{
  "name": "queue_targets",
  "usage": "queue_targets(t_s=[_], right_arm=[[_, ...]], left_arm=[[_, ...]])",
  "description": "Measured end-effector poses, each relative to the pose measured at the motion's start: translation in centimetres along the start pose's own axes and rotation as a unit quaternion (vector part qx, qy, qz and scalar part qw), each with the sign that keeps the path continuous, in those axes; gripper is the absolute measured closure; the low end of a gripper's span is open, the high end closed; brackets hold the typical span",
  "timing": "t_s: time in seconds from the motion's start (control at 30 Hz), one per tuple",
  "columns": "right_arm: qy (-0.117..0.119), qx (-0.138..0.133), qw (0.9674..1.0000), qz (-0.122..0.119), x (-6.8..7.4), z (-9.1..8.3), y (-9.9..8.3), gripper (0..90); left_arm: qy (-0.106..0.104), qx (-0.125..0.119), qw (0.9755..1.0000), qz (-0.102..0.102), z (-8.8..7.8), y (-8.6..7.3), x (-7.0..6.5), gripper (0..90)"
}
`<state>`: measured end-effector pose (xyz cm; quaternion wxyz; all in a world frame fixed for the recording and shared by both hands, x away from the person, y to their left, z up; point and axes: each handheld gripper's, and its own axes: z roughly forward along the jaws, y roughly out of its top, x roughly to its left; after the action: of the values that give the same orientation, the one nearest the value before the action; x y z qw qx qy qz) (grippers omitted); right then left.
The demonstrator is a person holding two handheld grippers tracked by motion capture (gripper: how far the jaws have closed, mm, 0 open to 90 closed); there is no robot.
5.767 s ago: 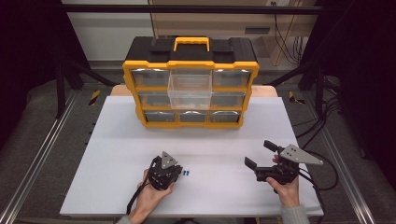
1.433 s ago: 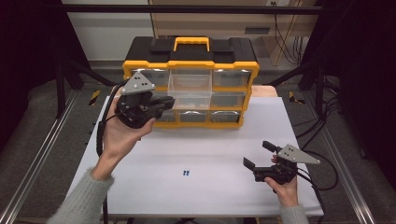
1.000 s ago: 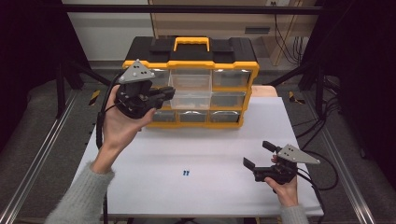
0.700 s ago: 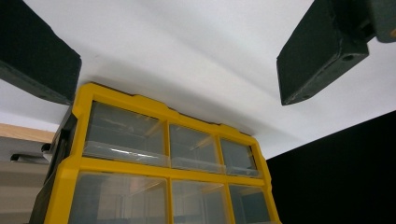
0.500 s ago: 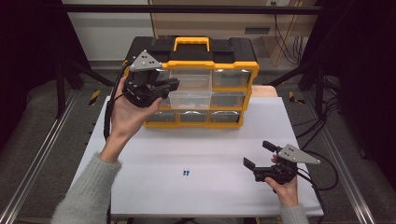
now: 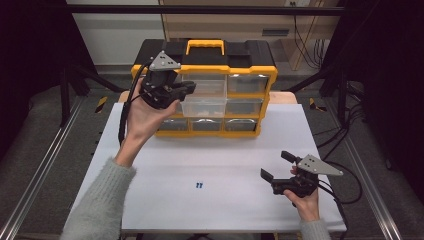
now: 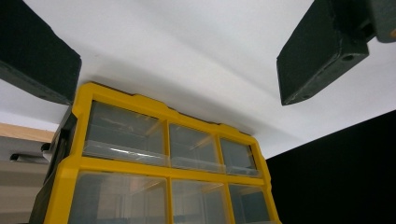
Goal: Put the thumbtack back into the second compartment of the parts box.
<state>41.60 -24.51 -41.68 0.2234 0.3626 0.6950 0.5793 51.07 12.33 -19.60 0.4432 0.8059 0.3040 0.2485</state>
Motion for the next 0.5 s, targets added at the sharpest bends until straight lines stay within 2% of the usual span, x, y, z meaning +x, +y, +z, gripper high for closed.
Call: queue_targets(t_s=[0.3,0.4,0.5], right_arm=[[0.001,-0.003,1.0,-0.007,-0.1,0.0,0.0,0.5],[0.002,-0.002,1.0,-0.007,-0.1,0.0,0.0,0.5],[0.003,0.004,1.0,0.005,0.1,0.0,0.0,0.5]], left_arm=[[0.005,0.012,0.9999,0.005,1.4,-0.1,0.6,84.9],[0.006,0.013,0.9999,0.001,1.7,-0.2,0.7,84.8],[0.008,0.019,0.9998,0.002,2.1,-0.2,0.9,84.8]])
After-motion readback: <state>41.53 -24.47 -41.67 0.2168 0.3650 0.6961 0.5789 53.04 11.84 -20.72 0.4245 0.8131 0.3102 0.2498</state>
